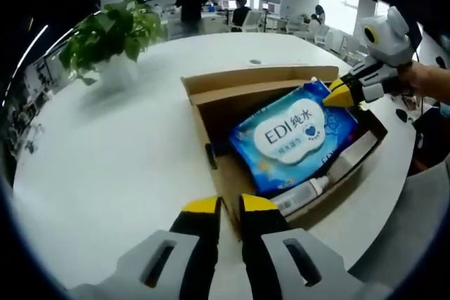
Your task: Operate the shoe box by opening the lid, removing the specified soft item, and placing it in the target area until the item is outside and the box remains undamaged.
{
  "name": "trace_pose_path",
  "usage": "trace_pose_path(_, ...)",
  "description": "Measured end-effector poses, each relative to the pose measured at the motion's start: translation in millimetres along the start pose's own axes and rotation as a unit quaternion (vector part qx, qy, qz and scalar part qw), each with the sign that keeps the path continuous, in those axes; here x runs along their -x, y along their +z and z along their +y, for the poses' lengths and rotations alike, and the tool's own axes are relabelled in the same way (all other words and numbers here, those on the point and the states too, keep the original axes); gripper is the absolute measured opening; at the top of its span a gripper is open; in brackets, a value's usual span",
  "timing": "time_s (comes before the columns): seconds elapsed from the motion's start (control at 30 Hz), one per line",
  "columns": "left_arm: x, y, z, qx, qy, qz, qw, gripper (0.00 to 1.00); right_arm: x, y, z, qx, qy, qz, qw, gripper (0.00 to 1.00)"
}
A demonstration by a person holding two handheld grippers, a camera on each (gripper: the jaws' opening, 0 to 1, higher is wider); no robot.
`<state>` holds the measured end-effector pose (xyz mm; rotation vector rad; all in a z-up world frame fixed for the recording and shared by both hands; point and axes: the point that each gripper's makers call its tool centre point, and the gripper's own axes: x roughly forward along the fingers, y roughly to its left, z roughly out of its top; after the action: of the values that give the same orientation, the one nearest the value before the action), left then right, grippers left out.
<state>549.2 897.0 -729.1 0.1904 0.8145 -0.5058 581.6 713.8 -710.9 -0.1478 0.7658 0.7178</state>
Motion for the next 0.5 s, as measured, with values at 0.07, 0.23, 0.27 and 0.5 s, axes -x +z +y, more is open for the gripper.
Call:
trace_pose_path(0.07, 0.1, 0.1, 0.2, -0.001, 0.0, 0.002, 1.0, 0.08, 3.6, -1.2, -2.1, 0.001, -0.002, -0.001, 1.0, 0.0)
trace_pose_path(0.23, 5.7, 6.8, 1.5, -0.001, 0.001, -0.002, 1.0, 0.07, 9.9, -8.0, -7.8, -0.003, -0.008, 0.0, 1.0, 0.0)
trace_pose_path(0.27, 8.5, 10.7, 0.9, 0.0, -0.001, -0.007, 1.0, 0.08, 11.5, -10.1, -9.2, -0.006, -0.009, 0.0, 0.9999, 0.0)
trace_pose_path(0.5, 13.7, 28.0, -4.7, -0.013, -0.009, -0.022, 0.9996, 0.15, 15.6, -14.9, -11.8, -0.005, -0.012, 0.001, 0.9999, 0.0)
